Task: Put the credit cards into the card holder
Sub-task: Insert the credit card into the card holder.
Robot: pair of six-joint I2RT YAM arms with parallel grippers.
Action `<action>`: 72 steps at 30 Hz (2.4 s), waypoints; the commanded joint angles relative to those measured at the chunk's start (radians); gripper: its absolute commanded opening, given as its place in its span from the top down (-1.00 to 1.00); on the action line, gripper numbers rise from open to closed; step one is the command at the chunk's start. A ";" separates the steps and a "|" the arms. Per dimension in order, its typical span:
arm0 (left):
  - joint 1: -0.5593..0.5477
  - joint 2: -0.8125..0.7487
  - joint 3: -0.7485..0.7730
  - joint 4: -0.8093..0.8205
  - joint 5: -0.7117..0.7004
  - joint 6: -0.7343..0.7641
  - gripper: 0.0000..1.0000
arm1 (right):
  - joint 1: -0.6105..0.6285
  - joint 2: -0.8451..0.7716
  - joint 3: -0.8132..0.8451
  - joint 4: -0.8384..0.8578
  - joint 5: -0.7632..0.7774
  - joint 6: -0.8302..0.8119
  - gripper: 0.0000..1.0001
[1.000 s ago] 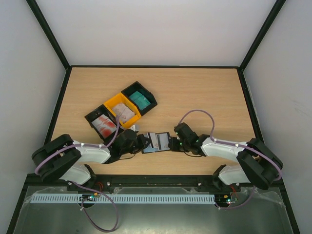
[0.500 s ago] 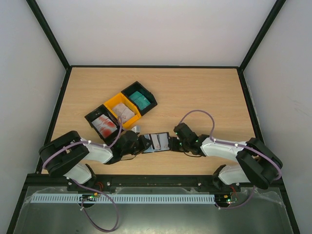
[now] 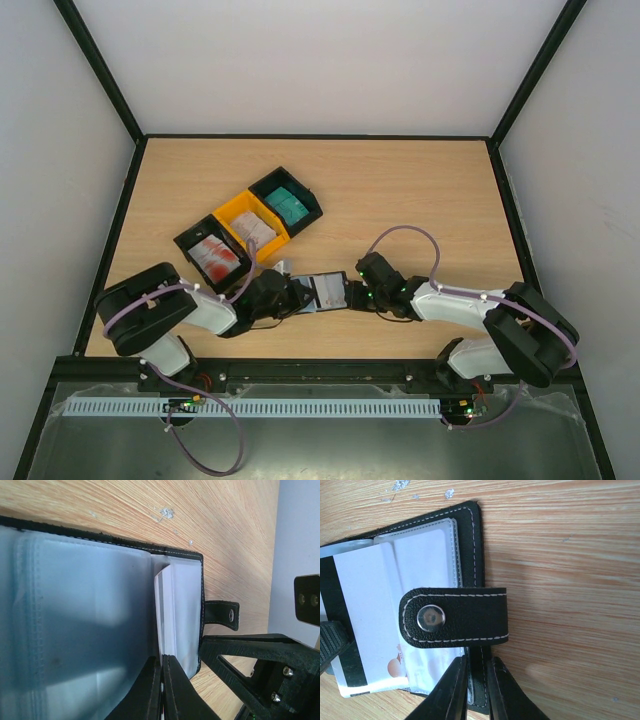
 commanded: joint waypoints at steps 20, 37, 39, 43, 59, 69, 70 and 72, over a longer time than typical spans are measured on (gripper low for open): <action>-0.025 0.146 0.159 -0.111 0.070 0.147 0.91 | 0.023 0.038 -0.022 -0.055 0.029 0.023 0.75; -0.025 0.034 0.290 -0.454 0.104 0.304 0.25 | 0.024 -0.036 -0.006 -0.088 0.128 0.050 0.66; -0.026 0.008 0.314 -0.524 0.108 0.289 0.05 | 0.023 -0.052 -0.003 -0.094 0.131 0.052 0.61; -0.026 -0.028 0.351 -0.611 0.096 0.270 -0.14 | 0.024 -0.078 0.014 -0.099 0.132 0.043 0.42; -0.021 0.138 0.532 -0.802 -0.060 0.297 -0.09 | 0.023 -0.008 0.051 -0.047 0.137 0.051 0.40; -0.015 0.174 0.555 -0.760 -0.004 0.339 0.32 | 0.023 0.027 0.049 -0.023 0.114 0.038 0.60; -0.015 0.179 0.560 -0.762 -0.001 0.350 0.34 | 0.024 0.030 0.048 -0.018 0.113 0.036 0.61; -0.015 0.186 0.563 -0.751 0.011 0.380 0.38 | 0.023 0.034 0.052 -0.013 0.110 0.035 0.62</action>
